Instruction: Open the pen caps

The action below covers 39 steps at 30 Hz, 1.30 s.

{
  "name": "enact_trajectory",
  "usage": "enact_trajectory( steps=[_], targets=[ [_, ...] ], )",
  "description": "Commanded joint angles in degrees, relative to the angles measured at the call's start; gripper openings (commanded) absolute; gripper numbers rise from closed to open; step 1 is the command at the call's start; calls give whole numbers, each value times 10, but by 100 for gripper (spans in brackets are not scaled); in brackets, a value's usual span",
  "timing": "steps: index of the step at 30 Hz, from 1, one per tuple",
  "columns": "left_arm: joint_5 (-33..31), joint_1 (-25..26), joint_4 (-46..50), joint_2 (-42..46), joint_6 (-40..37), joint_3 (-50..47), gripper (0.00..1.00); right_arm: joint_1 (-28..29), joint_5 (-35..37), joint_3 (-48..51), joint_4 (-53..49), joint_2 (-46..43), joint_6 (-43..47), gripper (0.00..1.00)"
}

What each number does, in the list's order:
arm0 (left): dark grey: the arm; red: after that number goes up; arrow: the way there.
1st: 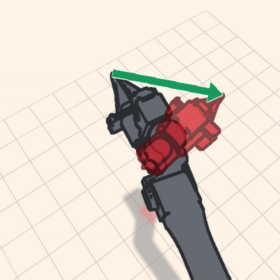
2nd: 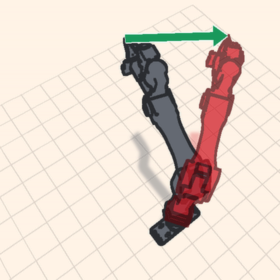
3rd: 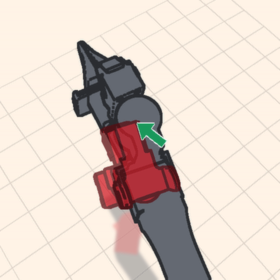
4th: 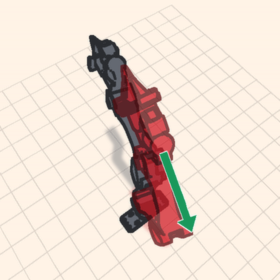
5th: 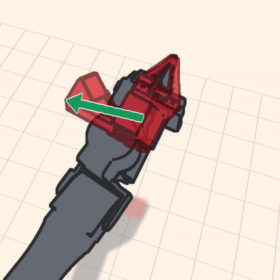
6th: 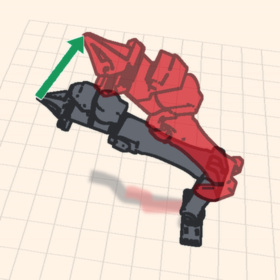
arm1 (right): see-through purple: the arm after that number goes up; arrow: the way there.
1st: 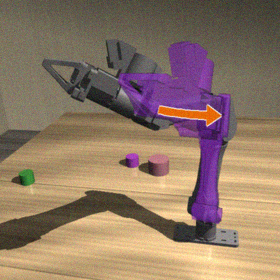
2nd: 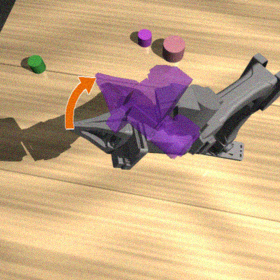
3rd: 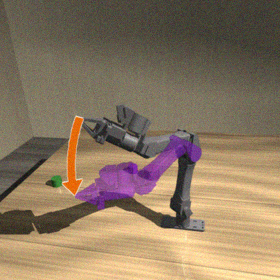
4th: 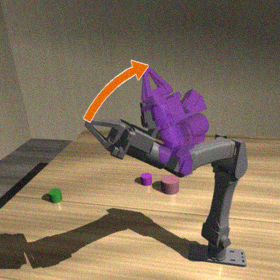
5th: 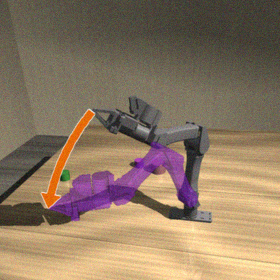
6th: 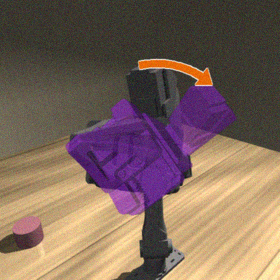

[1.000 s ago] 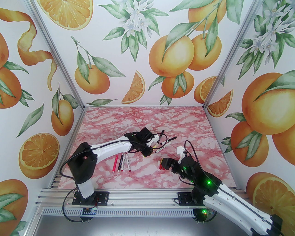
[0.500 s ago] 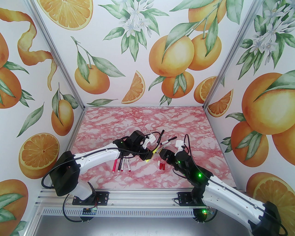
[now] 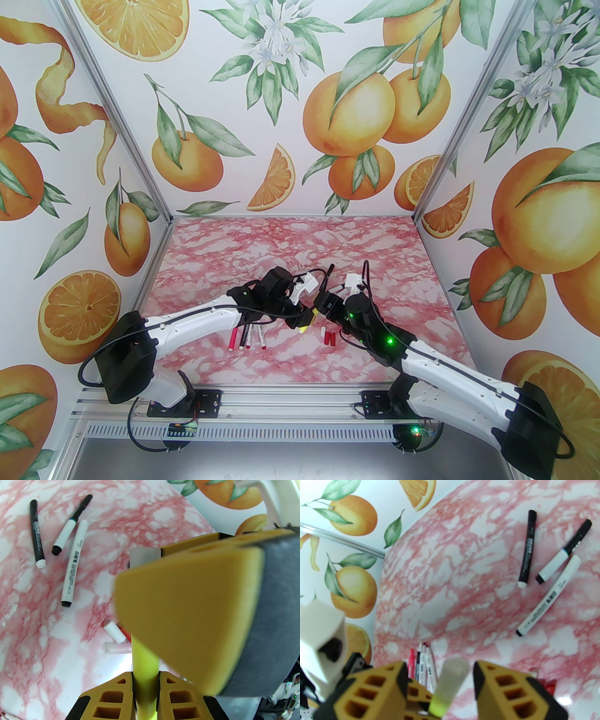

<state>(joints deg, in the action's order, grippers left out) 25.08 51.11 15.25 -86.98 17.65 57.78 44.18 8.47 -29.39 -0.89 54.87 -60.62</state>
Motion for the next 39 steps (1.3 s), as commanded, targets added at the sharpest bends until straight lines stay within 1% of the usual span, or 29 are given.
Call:
enact_trajectory(
  steps=[1,6,16,20,21,23,24,25,29,33,39],
  targets=[
    [4,6,-21,23,5,-10,18,-8,-9,-20,24,12,4,48],
    [3,15,-33,24,9,-17,18,-18,-22,-27,33,29,6,42],
    [-8,17,-32,23,11,-19,18,-21,-25,-24,21,27,6,23],
    [-12,17,-33,26,13,-18,18,-22,-23,-20,20,22,3,18],
    [-11,17,-36,28,14,-19,19,-21,-25,-20,19,20,2,17],
    [-4,18,-57,36,20,-28,31,-21,-28,-20,19,15,0,17],
    [0,17,-70,39,23,-35,34,-22,-30,-20,21,13,-2,17],
    [3,17,-85,41,30,-43,35,-22,-33,-19,23,10,-6,16],
    [11,17,-140,44,53,-74,35,-22,-40,-9,40,-2,-22,15],
    [26,21,-183,40,72,-88,33,-21,-41,-4,44,-9,-27,15],
    [19,25,-227,45,89,-101,24,-21,-45,3,47,-12,-29,14]
  ],
)
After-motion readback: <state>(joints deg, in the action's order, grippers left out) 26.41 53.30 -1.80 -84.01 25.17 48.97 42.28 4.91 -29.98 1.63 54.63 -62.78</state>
